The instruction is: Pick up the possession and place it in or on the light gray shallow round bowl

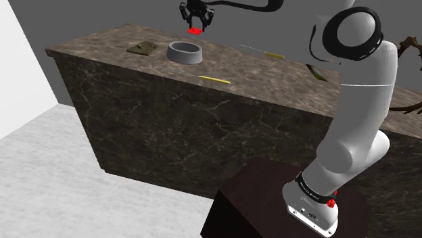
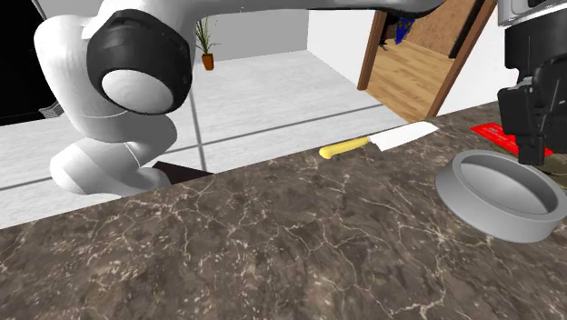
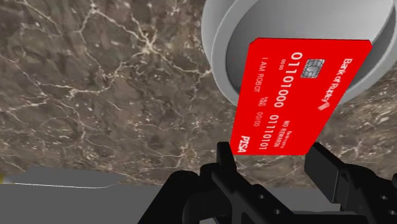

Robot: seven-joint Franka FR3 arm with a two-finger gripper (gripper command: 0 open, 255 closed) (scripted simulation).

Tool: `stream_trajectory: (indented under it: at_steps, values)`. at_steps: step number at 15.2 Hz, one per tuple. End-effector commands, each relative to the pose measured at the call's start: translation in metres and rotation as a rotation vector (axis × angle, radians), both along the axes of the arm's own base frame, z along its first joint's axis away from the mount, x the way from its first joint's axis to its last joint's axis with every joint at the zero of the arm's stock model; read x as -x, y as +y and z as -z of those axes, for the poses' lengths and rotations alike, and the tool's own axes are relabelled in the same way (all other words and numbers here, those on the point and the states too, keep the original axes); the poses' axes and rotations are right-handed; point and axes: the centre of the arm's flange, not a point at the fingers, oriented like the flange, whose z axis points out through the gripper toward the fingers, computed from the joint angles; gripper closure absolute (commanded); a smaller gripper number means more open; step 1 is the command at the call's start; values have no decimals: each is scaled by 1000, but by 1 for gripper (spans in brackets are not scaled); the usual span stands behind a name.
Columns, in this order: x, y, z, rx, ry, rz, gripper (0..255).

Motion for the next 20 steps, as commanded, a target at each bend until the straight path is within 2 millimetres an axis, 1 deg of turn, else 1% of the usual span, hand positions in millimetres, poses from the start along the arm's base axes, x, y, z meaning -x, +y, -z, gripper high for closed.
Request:
stream_trajectory:
  at_steps: [1,2,3,18,20]
  values:
    - [-26,6,3,4,2,4,255]
    - [-39,9,2,4,2,4,255]
    - [-46,11,2,4,2,4,255]
    - [-46,11,83,4,2,4,255]
    - [-46,11,83,4,2,4,255]
